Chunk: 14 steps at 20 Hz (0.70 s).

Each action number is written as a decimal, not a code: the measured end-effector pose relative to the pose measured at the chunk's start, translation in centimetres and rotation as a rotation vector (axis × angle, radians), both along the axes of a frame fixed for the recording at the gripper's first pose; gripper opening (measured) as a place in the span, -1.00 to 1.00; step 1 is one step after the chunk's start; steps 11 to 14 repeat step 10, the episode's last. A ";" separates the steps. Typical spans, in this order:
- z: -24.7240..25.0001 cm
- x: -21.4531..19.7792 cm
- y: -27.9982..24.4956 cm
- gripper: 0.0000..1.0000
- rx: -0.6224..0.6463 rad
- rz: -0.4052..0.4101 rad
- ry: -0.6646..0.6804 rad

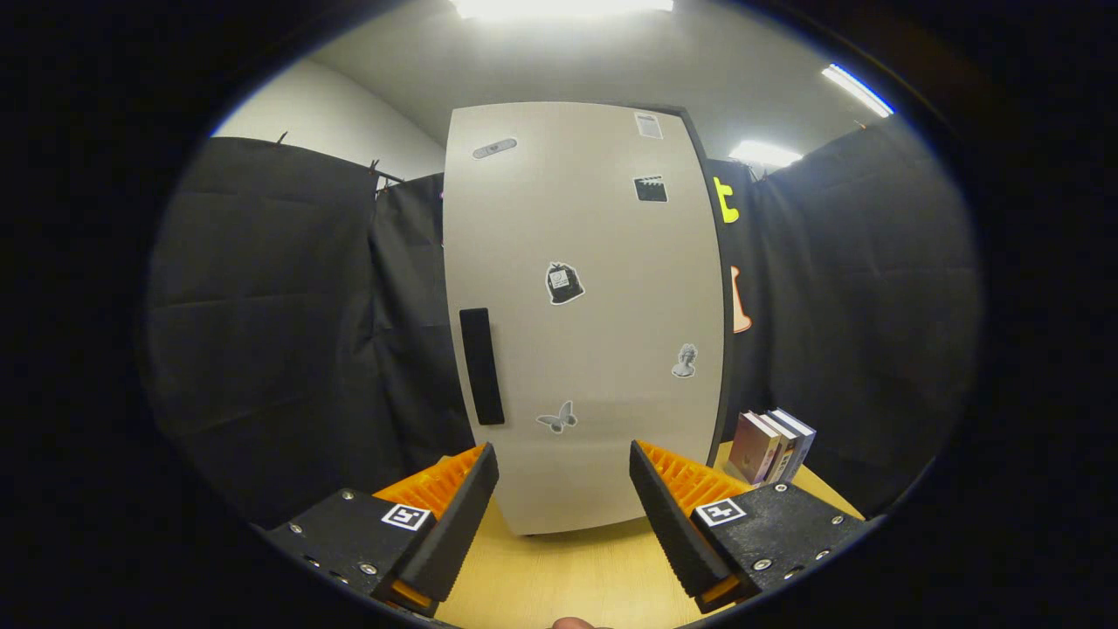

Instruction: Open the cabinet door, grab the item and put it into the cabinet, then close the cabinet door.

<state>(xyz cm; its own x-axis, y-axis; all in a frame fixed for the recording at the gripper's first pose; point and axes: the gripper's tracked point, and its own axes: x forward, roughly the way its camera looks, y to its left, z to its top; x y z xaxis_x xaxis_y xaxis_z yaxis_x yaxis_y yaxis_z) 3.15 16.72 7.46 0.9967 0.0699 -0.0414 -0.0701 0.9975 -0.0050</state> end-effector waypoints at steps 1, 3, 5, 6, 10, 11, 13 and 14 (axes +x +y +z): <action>0.1 -0.1 0.0 0.89 0.002 0.001 -0.003; 0.3 -0.2 -0.4 0.89 0.003 -0.003 -0.010; 0.4 -0.4 -0.6 0.89 0.006 -0.005 -0.012; 0.4 -0.3 -0.9 0.88 0.007 -0.008 -0.012; 0.2 -0.2 -1.4 0.88 0.012 -0.020 -0.006; 0.2 -0.2 -1.4 0.88 0.012 -0.020 -0.006; 0.2 -0.2 -1.4 0.88 0.012 -0.020 -0.006; 0.2 -0.2 -1.4 0.88 0.012 -0.020 -0.006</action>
